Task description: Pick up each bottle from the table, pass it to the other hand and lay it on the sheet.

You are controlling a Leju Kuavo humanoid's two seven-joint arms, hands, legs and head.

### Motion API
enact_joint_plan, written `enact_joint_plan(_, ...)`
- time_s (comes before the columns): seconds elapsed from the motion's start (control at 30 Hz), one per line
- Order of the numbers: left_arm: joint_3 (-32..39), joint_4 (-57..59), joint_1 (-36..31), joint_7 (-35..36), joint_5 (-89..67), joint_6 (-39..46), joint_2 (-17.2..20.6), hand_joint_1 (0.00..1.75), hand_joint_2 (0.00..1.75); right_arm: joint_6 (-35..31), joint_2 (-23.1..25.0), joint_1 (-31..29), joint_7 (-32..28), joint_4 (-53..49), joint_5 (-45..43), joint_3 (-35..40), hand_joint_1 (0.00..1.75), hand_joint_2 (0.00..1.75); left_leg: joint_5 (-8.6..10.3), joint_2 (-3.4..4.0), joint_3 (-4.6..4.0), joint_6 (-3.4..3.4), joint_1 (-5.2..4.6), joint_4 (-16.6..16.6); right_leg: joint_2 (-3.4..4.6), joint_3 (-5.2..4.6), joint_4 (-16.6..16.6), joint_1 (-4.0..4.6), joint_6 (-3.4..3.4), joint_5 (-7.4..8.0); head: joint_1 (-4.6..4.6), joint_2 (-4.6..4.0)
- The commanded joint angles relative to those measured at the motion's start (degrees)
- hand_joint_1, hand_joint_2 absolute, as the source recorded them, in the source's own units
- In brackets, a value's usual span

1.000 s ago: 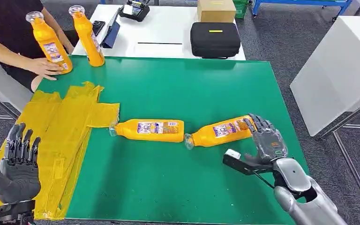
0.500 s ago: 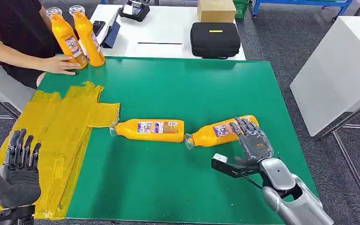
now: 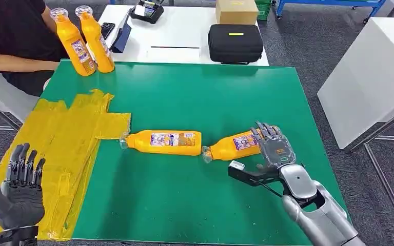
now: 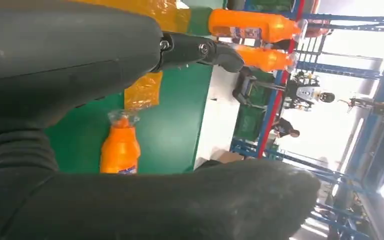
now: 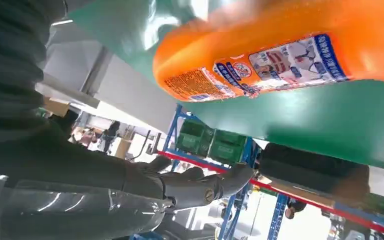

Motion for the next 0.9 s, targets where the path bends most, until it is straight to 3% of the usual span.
enact_joint_plan(0.03,1.63,1.79,-0.50,0.86,0.31,-1.03,-1.90,0.00,0.00,0.39,1.79,-3.82,-0.22,8.86,0.14,-2.39,0.00,1.75,-0.07,0.01,0.28,0.06,0.02,-0.03,0.03,0.27,-0.06,0.07,-0.35,-0.03,0.02,0.00)
enact_joint_plan(0.9,2.52,1.81,-1.71,1.64,0.02,-1.71,-4.12,0.00,0.00,3.21,5.62,-5.39,0.97,12.41,1.77,-3.04,0.00,1.75,-0.02,0.07,0.16,0.05,0.00,-0.04,0.07,0.13,-0.04,0.04,-0.24,0.00,0.02,0.00)
